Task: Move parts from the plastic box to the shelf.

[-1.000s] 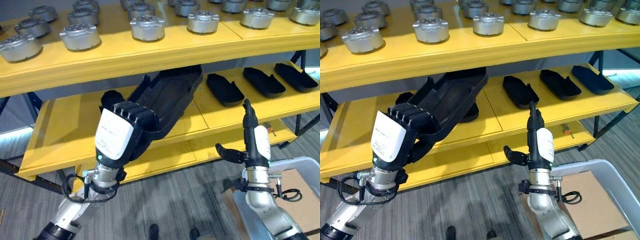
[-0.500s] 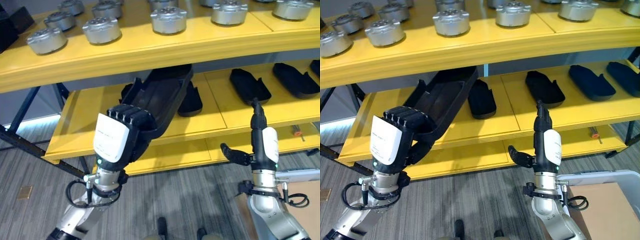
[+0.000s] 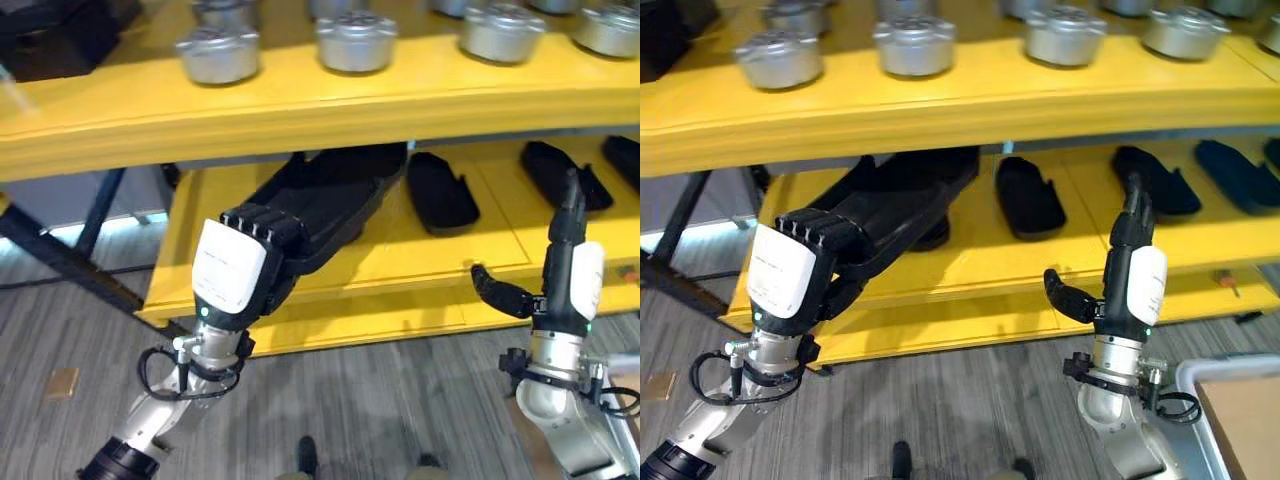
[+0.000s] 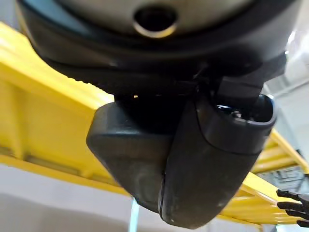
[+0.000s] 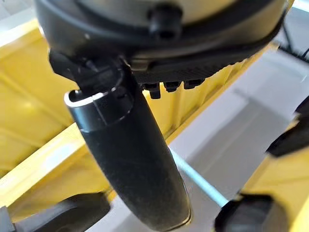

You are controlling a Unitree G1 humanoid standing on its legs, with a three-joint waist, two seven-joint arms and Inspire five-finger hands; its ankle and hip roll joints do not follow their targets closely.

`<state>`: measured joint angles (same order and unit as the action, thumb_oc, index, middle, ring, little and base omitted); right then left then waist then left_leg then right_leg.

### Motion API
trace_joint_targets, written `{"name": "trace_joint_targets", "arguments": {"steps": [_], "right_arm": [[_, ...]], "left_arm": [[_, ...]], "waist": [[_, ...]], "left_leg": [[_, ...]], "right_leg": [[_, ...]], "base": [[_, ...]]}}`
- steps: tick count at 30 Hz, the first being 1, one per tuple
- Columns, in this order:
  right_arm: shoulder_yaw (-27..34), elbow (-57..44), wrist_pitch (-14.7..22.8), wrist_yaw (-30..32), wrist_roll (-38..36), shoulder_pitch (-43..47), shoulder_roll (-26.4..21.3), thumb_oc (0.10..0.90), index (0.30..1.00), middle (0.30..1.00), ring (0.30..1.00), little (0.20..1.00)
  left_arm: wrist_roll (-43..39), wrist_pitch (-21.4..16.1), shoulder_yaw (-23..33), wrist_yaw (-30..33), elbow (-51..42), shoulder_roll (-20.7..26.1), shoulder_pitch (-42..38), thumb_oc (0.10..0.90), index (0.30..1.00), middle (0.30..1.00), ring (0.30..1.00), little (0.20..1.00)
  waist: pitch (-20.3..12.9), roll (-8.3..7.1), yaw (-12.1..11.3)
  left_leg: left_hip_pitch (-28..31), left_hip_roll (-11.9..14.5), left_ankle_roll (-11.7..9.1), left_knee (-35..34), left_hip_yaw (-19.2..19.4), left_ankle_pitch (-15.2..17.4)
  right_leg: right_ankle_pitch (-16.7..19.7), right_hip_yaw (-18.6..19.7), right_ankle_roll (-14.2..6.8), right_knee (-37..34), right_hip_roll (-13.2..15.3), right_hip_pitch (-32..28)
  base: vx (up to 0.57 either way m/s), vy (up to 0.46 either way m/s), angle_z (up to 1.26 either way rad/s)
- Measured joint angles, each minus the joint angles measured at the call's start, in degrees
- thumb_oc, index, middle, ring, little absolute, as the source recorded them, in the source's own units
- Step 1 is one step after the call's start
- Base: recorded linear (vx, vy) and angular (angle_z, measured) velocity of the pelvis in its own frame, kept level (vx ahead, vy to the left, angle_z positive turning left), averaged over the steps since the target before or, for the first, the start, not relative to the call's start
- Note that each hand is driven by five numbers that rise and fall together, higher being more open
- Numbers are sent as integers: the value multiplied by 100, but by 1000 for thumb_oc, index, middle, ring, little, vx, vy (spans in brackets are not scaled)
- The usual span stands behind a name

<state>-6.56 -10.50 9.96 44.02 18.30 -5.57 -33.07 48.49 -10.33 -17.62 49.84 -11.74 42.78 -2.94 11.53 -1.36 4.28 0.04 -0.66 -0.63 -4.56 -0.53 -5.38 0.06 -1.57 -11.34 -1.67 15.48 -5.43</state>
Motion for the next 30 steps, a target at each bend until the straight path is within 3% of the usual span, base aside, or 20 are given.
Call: {"name": "trace_joint_targets", "arguments": {"steps": [2, 6, 8, 10, 12, 14, 15, 17, 20, 21, 22, 26, 30], "right_arm": [[-4, -23, -32, -100, 88, 36, 110, 900, 1000, 1000, 1000, 1000], [-16, -39, -68, -265, 121, 149, 95, 900, 1000, 1000, 1000, 1000], [-50, -41, -115, -266, 123, 277, 66, 900, 1000, 1000, 1000, 1000], [-53, -37, -160, -237, 124, 278, 61, 900, 1000, 1000, 1000, 1000], [-46, -37, -163, -197, 132, 156, 62, 900, 1000, 1000, 1000, 1000], [-63, -36, -158, -207, 201, 71, 69, 900, 1000, 1000, 1000, 1000], [-76, -35, -157, -234, 210, 93, 59, 900, 1000, 1000, 1000, 1000], [-102, -30, -146, -256, 279, 185, 65, 900, 1000, 1000, 1000, 1000], [96, 49, -20, -240, 487, -7, 35, 900, 1000, 1000, 1000, 1000], [100, 145, -17, -240, 509, -22, 31, 900, 1000, 1000, 1000, 1000], [119, 224, 4, -235, 544, -58, -19, 900, 1000, 1000, 1000, 1000], [341, 228, 66, -221, 629, -89, -82, 900, 1000, 1000, 1000, 1000], [382, 226, 80, -195, 630, -133, -112, 900, 1000, 1000, 1000, 1000]], "left_arm": [[-3, -10, 40, 92, -7, 97, 30, 400, 300, 300, 300, 300], [8, 19, 227, 119, -8, 99, 263, 400, 300, 300, 300, 300], [13, 54, 262, 153, -6, 87, 304, 400, 300, 300, 300, 300], [23, 34, 394, 206, -7, 44, 442, 400, 300, 300, 300, 300], [50, 57, 432, 200, -8, -86, 458, 400, 300, 300, 300, 300], [134, 78, 434, 203, -15, -92, 466, 400, 300, 300, 300, 300], [133, 111, 435, 207, -22, -125, 472, 400, 300, 300, 300, 300], [131, 219, 472, 206, -56, -138, 475, 400, 300, 300, 300, 300], [131, 291, 419, 124, 48, -347, 332, 400, 300, 300, 300, 300], [116, 332, 422, 114, 52, -377, 355, 400, 300, 300, 300, 300], [115, 422, 494, 127, 101, -399, 400, 400, 300, 300, 300, 300], [95, 468, 751, 343, 104, -533, 739, 400, 300, 300, 300, 300], [-96, 566, 923, 398, 105, -605, 848, 400, 300, 300, 300, 300]], "waist": [[0, -1, -94], [-9, -39, -175], [-9, -113, -215], [-22, -180, -252], [-31, -194, -149], [-44, -235, -107], [-59, -259, -167], [-64, -250, -200], [-65, -152, 124], [-66, -102, 186], [-147, -106, 118], [-225, 126, 88], [-237, 144, 176]], "left_leg": [[8, -91, 73, -1, 157, 49], [136, -22, 91, 1, 539, 88], [201, -1, 105, -7, 807, 167], [297, -1, 139, -26, 879, 343], [322, 28, 209, -21, 654, 298], [298, 95, 160, 2, 546, 180], [284, 98, 134, 2, 590, 160], [281, 140, 99, 3, 574, 137], [171, 146, 129, 111, 29, 89], [169, 248, 139, 97, -4, 93], [138, 230, 69, 73, -14, 128], [113, 325, -5, 81, 33, 84], [116, 329, -35, 80, 82, 65]], "right_leg": [[140, -122, -3, 48, 86, 97], [505, -641, 76, 34, 25, 187], [649, -1047, 102, 80, 30, 265], [634, -1222, 111, 192, 7, 271], [325, -1095, 93, 492, -90, 288], [-93, -807, 179, 552, -457, 287], [-56, -846, 360, 355, -540, 200], [45, -856, 413, 90, -657, 55], [-229, -95, 501, 575, -745, 85], [-575, 90, 400, 798, -823, 232], [-423, 341, 516, 529, -1009, 265], [-181, 320, 618, 106, -1093, 87], [-130, 283, 620, -46, -1094, 0]], "base": [[35, 256, -24], [-21, 154, -53], [5, 93, -55], [89, 89, -31], [73, 58, 30], [66, 24, 33], [107, 18, 10], [149, 16, 7], [79, -25, 77], [117, -57, 67], [120, -58, 25], [122, -66, 0], [95, -72, 5]]}}
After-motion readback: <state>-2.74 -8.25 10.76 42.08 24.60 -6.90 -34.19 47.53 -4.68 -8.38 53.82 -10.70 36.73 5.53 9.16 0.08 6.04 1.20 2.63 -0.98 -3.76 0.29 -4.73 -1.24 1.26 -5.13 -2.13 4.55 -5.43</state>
